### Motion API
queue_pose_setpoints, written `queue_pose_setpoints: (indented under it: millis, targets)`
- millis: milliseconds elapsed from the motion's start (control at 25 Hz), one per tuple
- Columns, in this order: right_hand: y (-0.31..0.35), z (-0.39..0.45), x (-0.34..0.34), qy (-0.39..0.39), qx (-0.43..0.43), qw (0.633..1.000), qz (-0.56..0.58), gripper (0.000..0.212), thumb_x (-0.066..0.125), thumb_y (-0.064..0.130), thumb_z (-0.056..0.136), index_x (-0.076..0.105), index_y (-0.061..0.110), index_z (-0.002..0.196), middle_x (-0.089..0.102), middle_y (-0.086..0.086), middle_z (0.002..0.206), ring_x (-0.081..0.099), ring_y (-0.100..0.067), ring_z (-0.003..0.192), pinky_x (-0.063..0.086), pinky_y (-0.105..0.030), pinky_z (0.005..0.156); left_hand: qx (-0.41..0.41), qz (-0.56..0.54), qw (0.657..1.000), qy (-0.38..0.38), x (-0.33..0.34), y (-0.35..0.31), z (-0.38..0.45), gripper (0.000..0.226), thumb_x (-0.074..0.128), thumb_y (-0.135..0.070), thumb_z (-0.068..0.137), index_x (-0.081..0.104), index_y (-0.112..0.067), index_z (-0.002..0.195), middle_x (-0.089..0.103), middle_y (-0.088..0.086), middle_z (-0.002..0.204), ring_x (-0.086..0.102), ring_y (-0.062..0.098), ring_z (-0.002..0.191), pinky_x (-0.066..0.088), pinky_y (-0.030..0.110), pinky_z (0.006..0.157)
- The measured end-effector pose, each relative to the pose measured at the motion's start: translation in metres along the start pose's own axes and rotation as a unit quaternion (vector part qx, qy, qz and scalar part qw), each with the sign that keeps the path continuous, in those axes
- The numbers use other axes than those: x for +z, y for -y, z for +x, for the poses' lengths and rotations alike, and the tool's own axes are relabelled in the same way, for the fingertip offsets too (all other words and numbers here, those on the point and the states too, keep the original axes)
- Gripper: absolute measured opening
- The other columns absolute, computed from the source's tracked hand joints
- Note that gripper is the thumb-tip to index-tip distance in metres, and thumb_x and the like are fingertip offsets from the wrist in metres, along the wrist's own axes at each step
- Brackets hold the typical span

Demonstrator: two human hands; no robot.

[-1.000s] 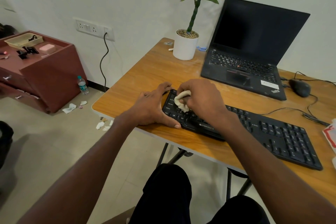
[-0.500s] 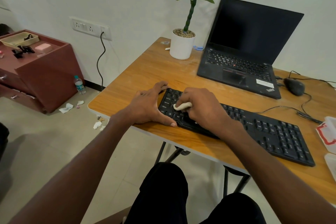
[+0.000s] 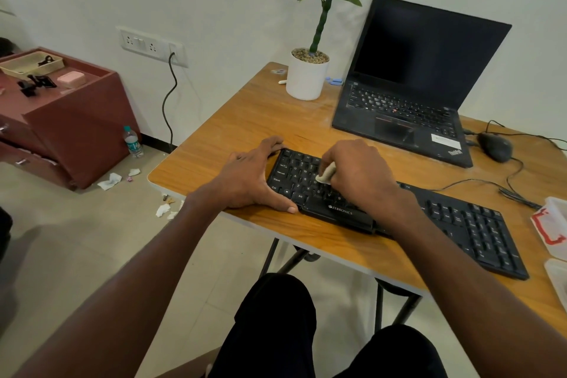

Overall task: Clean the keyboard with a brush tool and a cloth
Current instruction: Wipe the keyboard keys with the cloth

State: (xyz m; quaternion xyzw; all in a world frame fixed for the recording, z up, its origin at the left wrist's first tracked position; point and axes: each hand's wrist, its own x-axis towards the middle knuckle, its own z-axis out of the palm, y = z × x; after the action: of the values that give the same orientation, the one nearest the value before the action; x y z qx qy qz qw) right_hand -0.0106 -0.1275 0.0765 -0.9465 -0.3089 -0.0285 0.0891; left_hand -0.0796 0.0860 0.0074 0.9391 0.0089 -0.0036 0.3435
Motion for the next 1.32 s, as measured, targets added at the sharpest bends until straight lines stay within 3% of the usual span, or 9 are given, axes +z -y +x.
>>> queue_pose_setpoints:
  millis: [280,480,600,720,840,920,1040,1200,1320]
  targets:
    - [0.024,0.013,0.022,-0.047,-0.084,0.995,0.031,0.030,0.073,0.009,0.088,0.078,0.025,0.112,0.062,0.003,0.103,0.055,-0.018,0.090,0.036,-0.029,0.069,0.004,0.003,1.000,-0.004,0.001,-0.001,-0.002,0.147,0.077,-0.091,0.040,0.012,-0.037,0.160,0.040,-0.011,0.163,0.041,0.016,0.147,0.015,0.033,0.118]
    - [-0.007,-0.007,0.011,-0.048,-0.011,0.999,0.002,0.023,0.074,0.009,0.089,0.079,0.022,0.108,0.057,0.002,0.098,0.055,-0.019,0.086,0.040,-0.031,0.070,0.000,0.001,1.000,0.000,0.001,0.001,0.000,0.146,0.078,-0.090,0.038,0.013,-0.040,0.158,0.041,-0.013,0.161,0.041,0.017,0.146,0.015,0.034,0.118]
    - [-0.005,-0.013,0.008,-0.042,0.020,0.999,0.008,0.022,0.073,0.007,0.089,0.081,0.021,0.104,0.068,-0.002,0.101,0.062,-0.022,0.085,0.047,-0.032,0.068,0.003,-0.002,1.000,-0.007,0.001,0.001,-0.001,0.144,0.079,-0.089,0.039,0.014,-0.040,0.158,0.042,-0.015,0.161,0.041,0.016,0.145,0.015,0.032,0.116]
    - [0.022,-0.007,0.016,-0.041,-0.038,0.996,0.068,0.029,0.074,0.007,0.088,0.080,0.026,0.109,0.063,0.003,0.101,0.057,-0.018,0.092,0.039,-0.029,0.072,0.008,0.004,1.000,-0.010,0.001,-0.002,-0.001,0.146,0.084,-0.085,0.043,0.014,-0.036,0.161,0.041,-0.011,0.162,0.042,0.017,0.144,0.016,0.032,0.117]
    - [0.017,-0.014,0.021,-0.005,-0.098,0.992,0.078,0.036,0.073,0.001,0.083,0.081,0.025,0.109,0.065,0.003,0.103,0.061,-0.022,0.096,0.047,-0.034,0.075,0.009,0.009,1.000,-0.009,0.001,-0.003,-0.002,0.147,0.087,-0.083,0.043,0.014,-0.035,0.161,0.041,-0.011,0.161,0.042,0.015,0.144,0.016,0.032,0.117]
    - [-0.002,-0.018,0.015,0.012,-0.079,0.993,0.081,0.037,0.074,0.000,0.083,0.082,0.027,0.106,0.068,0.005,0.103,0.062,-0.020,0.096,0.050,-0.036,0.078,0.006,0.008,1.000,-0.007,0.001,-0.002,-0.002,0.148,0.081,-0.089,0.040,0.014,-0.037,0.160,0.041,-0.014,0.162,0.042,0.016,0.145,0.016,0.034,0.118]
    - [-0.013,-0.015,0.002,0.035,-0.015,0.997,0.062,0.035,0.073,0.002,0.086,0.083,0.031,0.103,0.074,0.005,0.105,0.065,-0.017,0.092,0.046,-0.027,0.071,0.002,0.009,1.000,-0.005,0.001,-0.002,-0.001,0.146,0.078,-0.089,0.039,0.013,-0.038,0.160,0.041,-0.013,0.162,0.042,0.017,0.146,0.016,0.035,0.118]
    - [-0.005,-0.014,0.005,0.025,-0.008,0.996,0.090,0.038,0.071,-0.001,0.087,0.083,0.030,0.105,0.075,0.002,0.105,0.060,-0.013,0.086,0.039,-0.016,0.060,0.007,0.009,1.000,-0.005,0.000,-0.002,-0.002,0.146,0.078,-0.090,0.040,0.014,-0.037,0.160,0.041,-0.013,0.162,0.042,0.016,0.146,0.017,0.038,0.121]
    - [-0.022,-0.024,-0.001,0.036,0.033,0.996,0.078,0.032,0.074,0.004,0.088,0.083,0.032,0.101,0.076,0.001,0.101,0.065,-0.016,0.084,0.045,-0.025,0.061,0.010,0.009,1.000,-0.004,0.000,-0.001,-0.002,0.146,0.077,-0.090,0.040,0.015,-0.036,0.160,0.041,-0.013,0.162,0.042,0.016,0.146,0.017,0.039,0.121]
